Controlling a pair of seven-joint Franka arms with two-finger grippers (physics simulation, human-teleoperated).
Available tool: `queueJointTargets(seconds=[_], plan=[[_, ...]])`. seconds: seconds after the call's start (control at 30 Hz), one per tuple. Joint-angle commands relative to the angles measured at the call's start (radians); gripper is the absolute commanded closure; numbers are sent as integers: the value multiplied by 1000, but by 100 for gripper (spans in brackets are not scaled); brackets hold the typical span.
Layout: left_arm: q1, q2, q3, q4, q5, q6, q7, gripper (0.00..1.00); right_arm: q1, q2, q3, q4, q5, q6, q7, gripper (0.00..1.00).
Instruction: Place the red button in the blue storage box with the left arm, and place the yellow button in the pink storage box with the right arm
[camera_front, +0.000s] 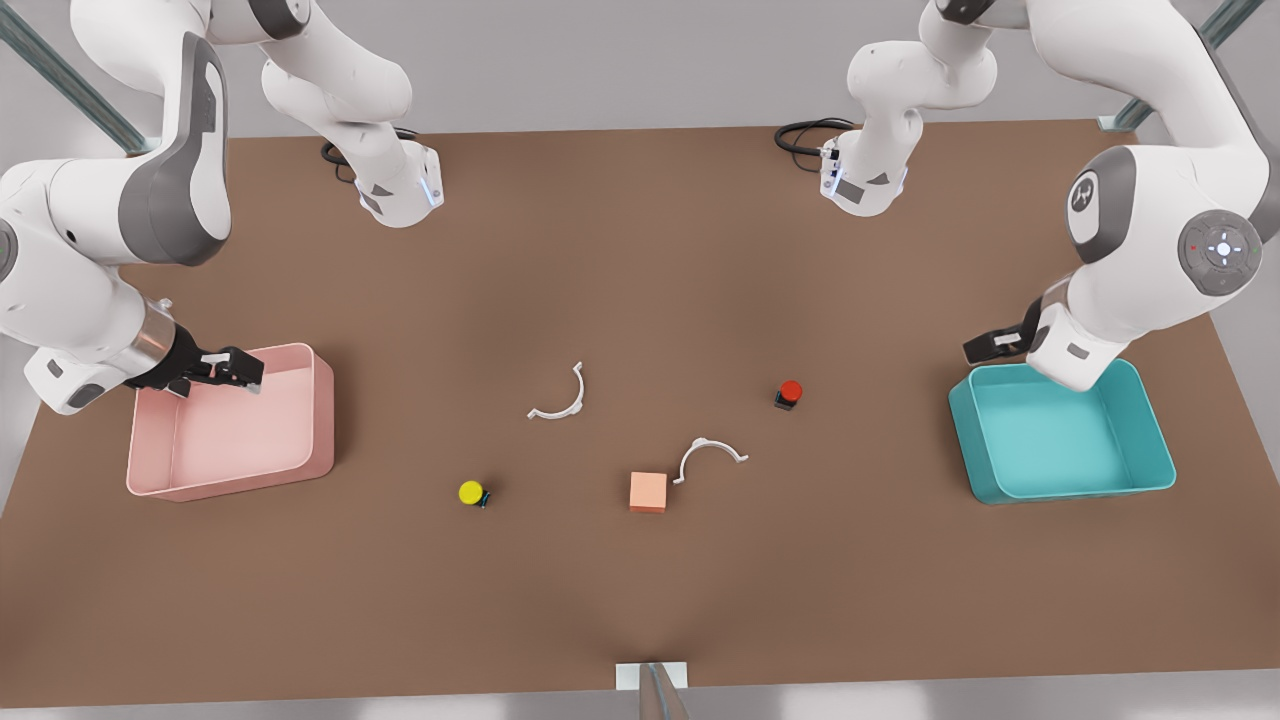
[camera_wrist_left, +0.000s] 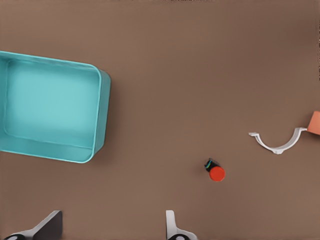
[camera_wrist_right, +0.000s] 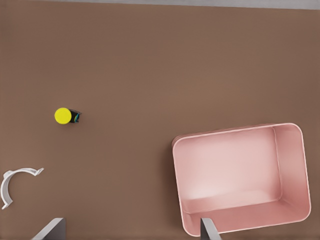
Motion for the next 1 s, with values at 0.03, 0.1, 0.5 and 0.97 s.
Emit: queueJointTargets(seconds=[0.03,0.1,0.5,0.97], plan=[[-2,1,-2,0,5,26,227,0,-1,-1,0,0,1,0,17,0],[-58,21,0,-3,2,22,171,0,-1,-1,0,0,1,0,14,0],[-316,-68,-3,-627,-47,831,46,0,146,329,36,15,21,417,3,0],[-336,82,-5,-694,-38,1050,26,0,335,537,34,101,-30,481,281,0]])
